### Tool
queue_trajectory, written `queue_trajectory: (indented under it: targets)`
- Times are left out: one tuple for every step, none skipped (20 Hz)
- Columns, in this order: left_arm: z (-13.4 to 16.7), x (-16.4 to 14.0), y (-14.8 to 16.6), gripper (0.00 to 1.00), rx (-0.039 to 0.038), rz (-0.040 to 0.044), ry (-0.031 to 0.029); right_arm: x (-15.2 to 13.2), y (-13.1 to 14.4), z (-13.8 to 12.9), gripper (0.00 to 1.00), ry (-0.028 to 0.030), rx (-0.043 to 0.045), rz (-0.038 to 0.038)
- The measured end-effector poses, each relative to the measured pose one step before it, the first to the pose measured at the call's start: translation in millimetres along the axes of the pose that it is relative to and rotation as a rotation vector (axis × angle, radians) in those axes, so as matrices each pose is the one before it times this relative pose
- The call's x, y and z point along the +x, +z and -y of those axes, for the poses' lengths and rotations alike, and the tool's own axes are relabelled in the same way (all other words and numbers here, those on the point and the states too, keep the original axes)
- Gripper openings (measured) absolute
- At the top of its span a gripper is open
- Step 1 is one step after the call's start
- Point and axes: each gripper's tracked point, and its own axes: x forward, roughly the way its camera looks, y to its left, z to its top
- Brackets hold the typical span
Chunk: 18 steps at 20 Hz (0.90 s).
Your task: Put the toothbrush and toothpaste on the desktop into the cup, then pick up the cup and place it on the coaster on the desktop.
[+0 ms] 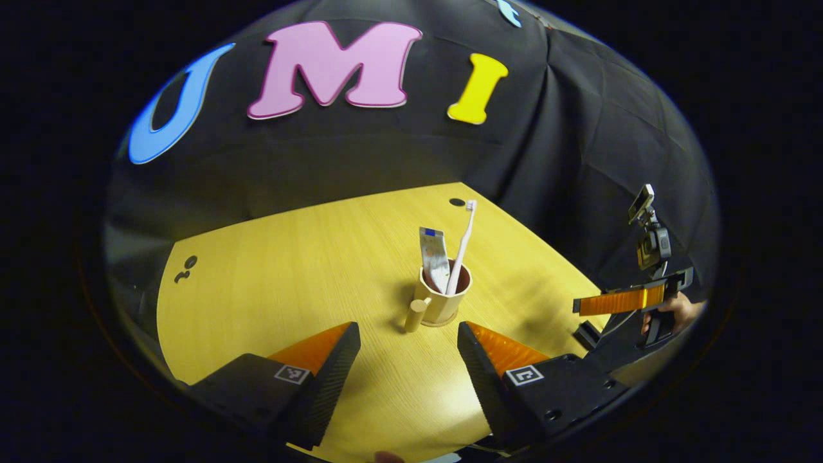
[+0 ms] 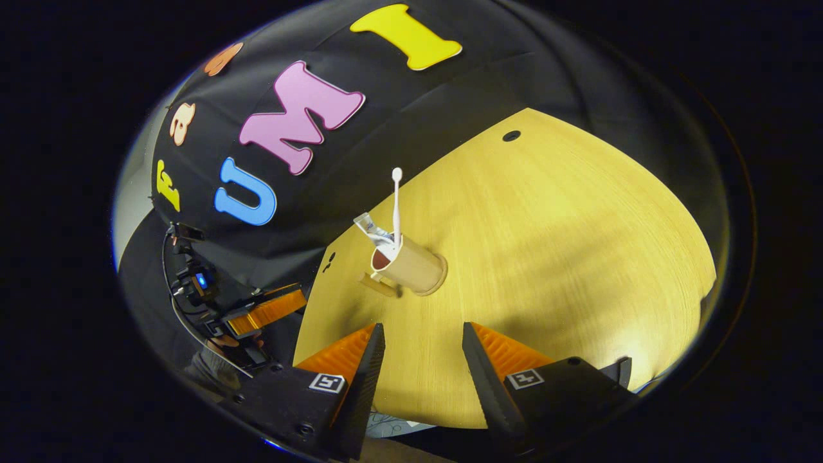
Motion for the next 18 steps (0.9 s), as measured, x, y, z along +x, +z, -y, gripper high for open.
queue_trajectory:
  targets:
    - [-2.92, -7.43, -0.25, 0.95, -0.02432, 0.02005, 0.00950, 4.06, -1.12, -6.60, 0.76, 0.00572, -0.01341, -0.01204]
    - [-1.21, -6.23, 0.40, 0.95, -0.02353, 0.01090, 0.00507, 3.36, -1.88, -7.62, 0.76, 0.00787, -0.01246, -0.00896]
    - [-3.84, -4.67, -2.03, 0.96, -0.02469, 0.01189, 0.01319, 3.72, -1.73, -7.03, 0.76, 0.00796, -0.01085, -0.01075]
    - [-1.05, -3.77, -0.32, 0.97, -0.01837, 0.01081, 0.01020, 3.53, -0.62, -6.71, 0.77, 0.00796, -0.01281, -0.00759]
    - [-2.14, -4.38, 1.19, 0.97, -0.01613, 0.01425, 0.01064, 3.20, -0.99, -6.05, 0.77, 0.00714, -0.01351, -0.00673]
    - [-2.29, -4.61, 0.01, 0.96, -0.01254, 0.01196, 0.01152, 2.83, -0.03, -7.24, 0.77, 0.01033, -0.00940, -0.00299]
    - [-0.03, -3.68, -2.79, 0.97, -0.01216, 0.00411, 0.00149, 2.99, 0.40, -6.77, 0.77, 0.00869, -0.00429, -0.00260]
    - [0.11, -1.39, -3.06, 0.96, -0.00393, -0.00241, 0.00310, 2.93, 1.26, -5.24, 0.77, 0.00635, 0.00135, -0.00177]
    - [-2.69, -2.08, -5.21, 0.97, -0.00220, -0.00374, 0.01135, 2.32, 1.27, -4.34, 0.77, 0.00280, 0.00487, -0.00268]
    - [-1.37, -0.71, -2.79, 0.97, -0.00069, -0.00281, 0.00784, 2.16, 0.37, -4.81, 0.77, 0.00278, 0.00190, 0.00035]
    - [-1.86, -3.23, -2.38, 0.96, -0.00076, 0.00359, 0.00822, 1.95, 2.02, -2.70, 0.77, -0.00038, -0.00499, 0.00283]
    - [-1.76, -1.43, -0.36, 0.97, -0.00495, 0.00406, 0.00725, 0.51, 1.50, -2.08, 0.77, -0.00066, -0.00900, 0.00378]
    - [0.46, -1.41, -2.88, 0.97, -0.01040, 0.00233, 0.00412, 1.37, 1.47, -1.20, 0.77, -0.00075, -0.00648, 0.00325]
    - [1.05, -1.10, -2.31, 0.97, -0.01233, 0.00044, -0.00020, 0.96, 0.86, -2.57, 0.77, 0.00528, -0.00051, 0.00502]
    - [0.61, -1.10, -1.29, 0.97, -0.01114, -0.00102, 0.00085, 1.43, 0.51, -2.07, 0.77, 0.00246, 0.00158, 0.00240]
    - [0.20, -0.41, -3.57, 0.96, -0.00898, -0.00322, 0.00193, 0.89, -0.57, -1.86, 0.77, 0.00092, 0.00018, 0.00106]
    - [0.60, 0.28, -2.21, 0.96, -0.00674, -0.00539, 0.00103, 0.90, -0.67, -1.74, 0.77, -0.00161, -0.00171, 0.00070]
    - [0.34, 1.98, -1.62, 0.96, -0.00561, -0.00377, 0.00028, 0.29, -0.38, -2.10, 0.77, -0.00117, -0.00563, 0.00216]
